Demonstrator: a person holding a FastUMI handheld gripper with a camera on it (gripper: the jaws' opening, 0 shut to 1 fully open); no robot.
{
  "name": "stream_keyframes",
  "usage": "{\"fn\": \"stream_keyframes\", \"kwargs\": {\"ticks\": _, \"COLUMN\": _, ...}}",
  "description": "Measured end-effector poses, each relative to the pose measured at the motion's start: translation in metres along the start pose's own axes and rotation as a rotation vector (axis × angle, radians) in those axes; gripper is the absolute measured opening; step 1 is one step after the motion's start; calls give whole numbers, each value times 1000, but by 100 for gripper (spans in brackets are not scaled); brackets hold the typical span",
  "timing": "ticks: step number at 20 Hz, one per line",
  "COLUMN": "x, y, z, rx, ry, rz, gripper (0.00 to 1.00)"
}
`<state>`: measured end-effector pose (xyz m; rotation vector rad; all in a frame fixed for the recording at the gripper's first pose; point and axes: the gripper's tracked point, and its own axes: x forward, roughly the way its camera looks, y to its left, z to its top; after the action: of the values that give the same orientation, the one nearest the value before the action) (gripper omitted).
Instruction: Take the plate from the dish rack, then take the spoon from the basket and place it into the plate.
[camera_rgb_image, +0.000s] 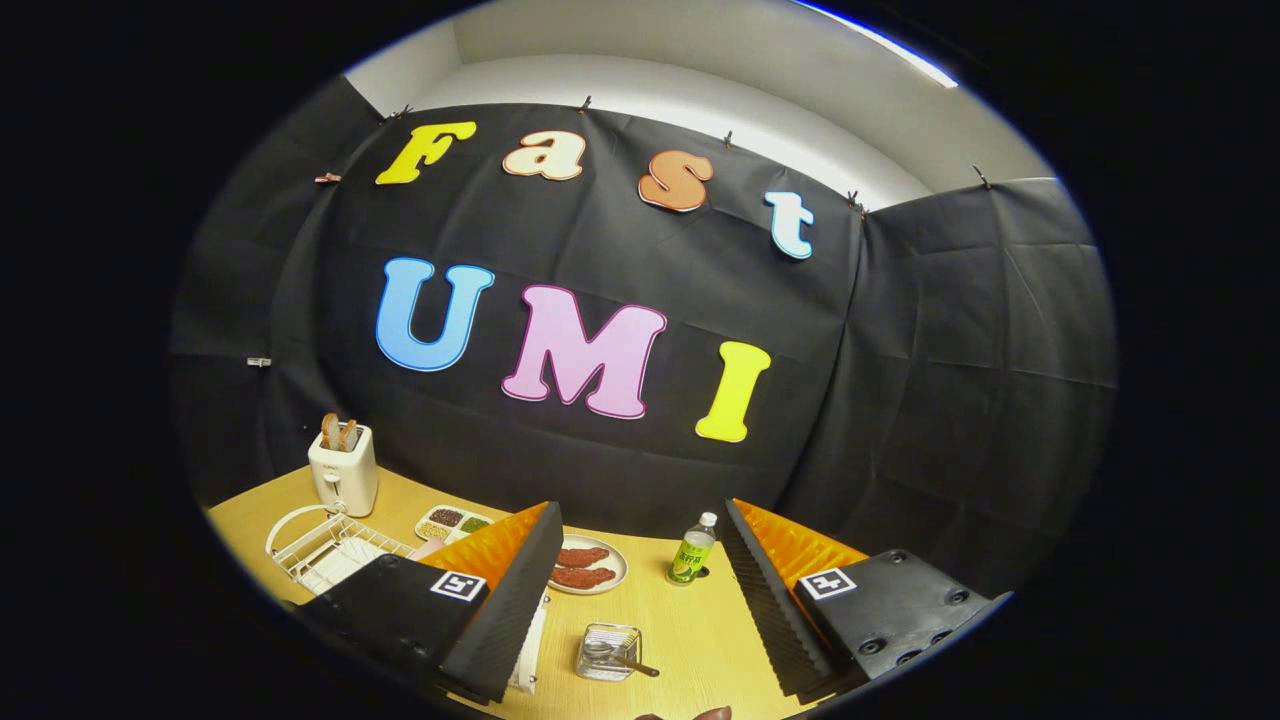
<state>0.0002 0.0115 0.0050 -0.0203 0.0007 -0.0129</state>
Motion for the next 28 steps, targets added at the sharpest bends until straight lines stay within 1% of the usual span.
{"fn": "stream_keyframes", "kwargs": {"ticks": 3, "x": 3, "y": 8, "z": -1, "rx": 19, "ry": 8, "rz": 26, "gripper": 97}}
{"fn": "stream_keyframes", "kwargs": {"ticks": 4, "x": 5, "y": 17, "z": -1, "rx": 36, "ry": 16, "rz": 53, "gripper": 97}}
{"fn": "stream_keyframes", "kwargs": {"ticks": 6, "x": 8, "y": 41, "z": -5, "rx": 92, "ry": 59, "rz": 133, "gripper": 97}}
{"fn": "stream_keyframes", "kwargs": {"ticks": 8, "x": 14, "y": 64, "z": -10, "rx": 133, "ry": 116, "rz": 205, "gripper": 97}}
{"fn": "stream_keyframes", "kwargs": {"ticks": 11, "x": 24, "y": 97, "z": -22, "rx": 140, "ry": 209, "rz": 270, "gripper": 97}}
{"fn": "stream_keyframes", "kwargs": {"ticks": 15, "x": 38, "y": 147, "z": -53, "rx": 203, "ry": 409, "rz": 345, "gripper": 98}}
{"fn": "stream_keyframes", "kwargs": {"ticks": 18, "x": 49, "y": 177, "z": -83, "rx": 254, "ry": 580, "rz": 361, "gripper": 98}}
{"fn": "stream_keyframes", "kwargs": {"ticks": 21, "x": 54, "y": 201, "z": -113, "rx": 268, "ry": 729, "rz": 369, "gripper": 99}}
{"fn": "stream_keyframes", "kwargs": {"ticks": 22, "x": 55, "y": 209, "z": -123, "rx": 268, "ry": 782, "rz": 368, "gripper": 96}}
{"fn": "stream_keyframes", "kwargs": {"ticks": 28, "x": 73, "y": 247, "z": -179, "rx": 271, "ry": 999, "rz": 341, "gripper": 92}}
